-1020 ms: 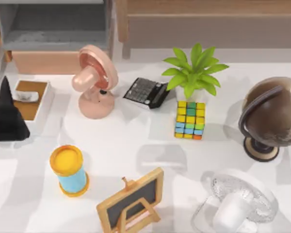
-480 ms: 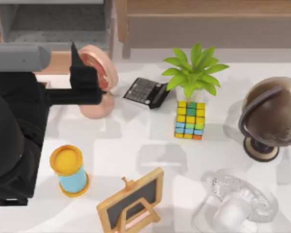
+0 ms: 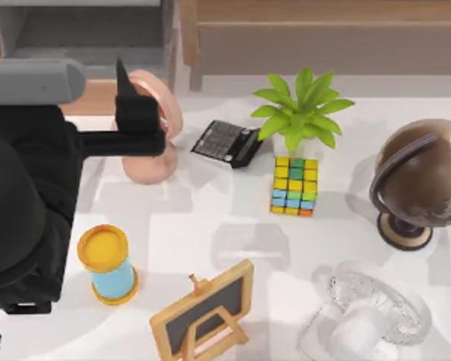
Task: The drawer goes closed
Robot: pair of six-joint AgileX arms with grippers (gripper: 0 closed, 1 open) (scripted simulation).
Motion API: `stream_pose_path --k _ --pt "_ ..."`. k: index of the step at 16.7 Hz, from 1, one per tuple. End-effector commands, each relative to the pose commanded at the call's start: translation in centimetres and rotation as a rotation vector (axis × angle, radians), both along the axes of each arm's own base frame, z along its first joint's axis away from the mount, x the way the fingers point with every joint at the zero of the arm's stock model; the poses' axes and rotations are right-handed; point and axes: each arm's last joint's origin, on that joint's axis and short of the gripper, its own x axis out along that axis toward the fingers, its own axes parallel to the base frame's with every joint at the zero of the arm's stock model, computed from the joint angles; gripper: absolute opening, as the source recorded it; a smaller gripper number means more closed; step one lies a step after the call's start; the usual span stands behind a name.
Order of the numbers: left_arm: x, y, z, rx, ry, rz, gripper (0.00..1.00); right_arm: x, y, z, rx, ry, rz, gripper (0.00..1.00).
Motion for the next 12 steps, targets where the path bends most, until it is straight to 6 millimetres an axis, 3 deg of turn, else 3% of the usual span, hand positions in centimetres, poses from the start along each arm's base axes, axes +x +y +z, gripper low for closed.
stream_pose_path --k 6,9,12 --pt "3.8 3.1 -0.7 0.160 -0.035 0.096 1.00 0.0 0.0 0.0 0.000 0.000 0.000 1.00" --pt "6.6 6.5 -1.5 0.314 -0.057 0.167 1.00 0.0 0.0 0.0 0.000 0.000 0.000 1.00" --pt "8.9 11.1 -2.7 0.511 -0.068 0.238 1.00 0.0 0.0 0.0 0.000 0.000 0.000 1.00"
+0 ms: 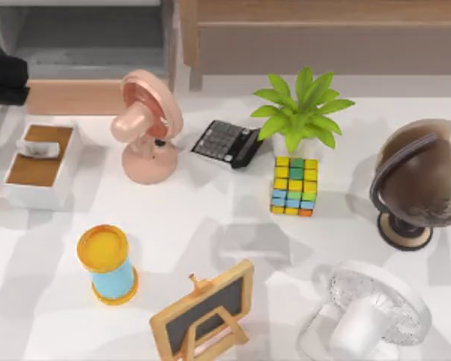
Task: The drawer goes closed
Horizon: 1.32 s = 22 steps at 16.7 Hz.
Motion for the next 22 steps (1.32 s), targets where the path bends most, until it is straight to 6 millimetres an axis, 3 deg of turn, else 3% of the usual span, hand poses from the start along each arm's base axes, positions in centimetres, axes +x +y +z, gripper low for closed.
stream_pose_path --k 5,8,11,14,18,22 --pt "1.3 8.9 -2.9 0.381 0.045 0.104 1.00 0.0 0.0 0.0 0.000 0.000 0.000 1.00" --pt "0.6 13.7 -5.4 0.603 0.107 0.125 1.00 0.0 0.0 0.0 0.000 0.000 0.000 1.00" --pt "-0.6 17.3 -8.2 0.790 0.173 0.095 1.00 0.0 0.0 0.0 0.000 0.000 0.000 1.00" --pt "-1.4 19.3 -11.1 0.925 0.217 0.015 1.00 0.0 0.0 0.0 0.000 0.000 0.000 1.00" --pt "-1.5 20.2 -14.1 1.027 0.223 -0.110 1.00 0.0 0.0 0.0 0.000 0.000 0.000 1.00" --pt "-1.4 20.2 -14.9 1.047 0.218 -0.147 1.00 0.0 0.0 0.0 0.000 0.000 0.000 1.00"
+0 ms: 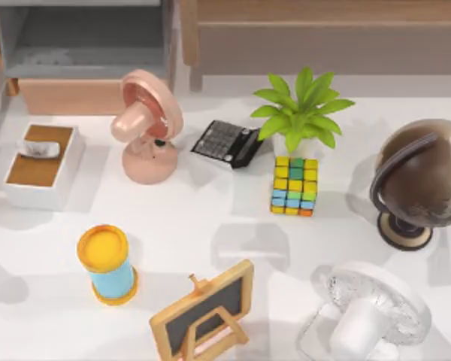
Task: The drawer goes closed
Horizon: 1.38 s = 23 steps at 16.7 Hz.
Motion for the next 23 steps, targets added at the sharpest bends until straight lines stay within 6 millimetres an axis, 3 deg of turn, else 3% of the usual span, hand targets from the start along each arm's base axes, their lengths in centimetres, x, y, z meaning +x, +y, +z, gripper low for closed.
stream_pose_path --k 4,9,13,23 --pt "0.1 -0.1 0.0 -0.002 0.001 -0.002 1.00 0.0 0.0 0.0 0.000 0.000 0.000 1.00" --pt "2.4 0.0 0.0 0.000 0.000 0.000 1.00 0.0 0.0 0.0 0.000 0.000 0.000 1.00" --pt "2.5 0.0 0.0 0.000 0.000 0.000 1.00 0.0 0.0 0.0 0.000 0.000 0.000 1.00" --pt "2.5 0.0 0.0 0.000 0.000 0.000 0.25 0.0 0.0 0.0 0.000 0.000 0.000 1.00"
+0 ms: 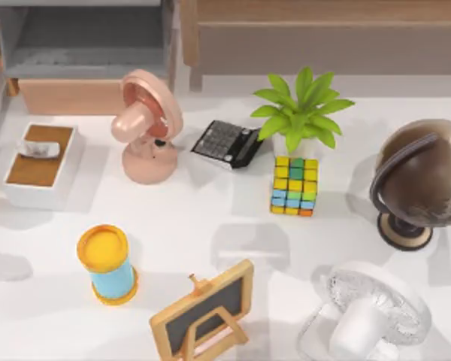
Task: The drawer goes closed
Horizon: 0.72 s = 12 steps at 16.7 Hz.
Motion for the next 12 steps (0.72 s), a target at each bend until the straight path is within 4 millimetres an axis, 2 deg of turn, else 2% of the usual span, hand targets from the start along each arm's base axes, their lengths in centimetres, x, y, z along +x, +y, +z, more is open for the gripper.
stream_pose_path --k 3,12 --pt "0.00 0.00 0.00 0.000 0.000 0.000 0.02 0.00 0.00 0.00 0.000 0.000 0.000 1.00" --pt "-0.07 0.04 -0.39 -0.016 0.016 0.002 0.00 0.00 0.00 0.00 0.000 0.000 0.000 1.00"
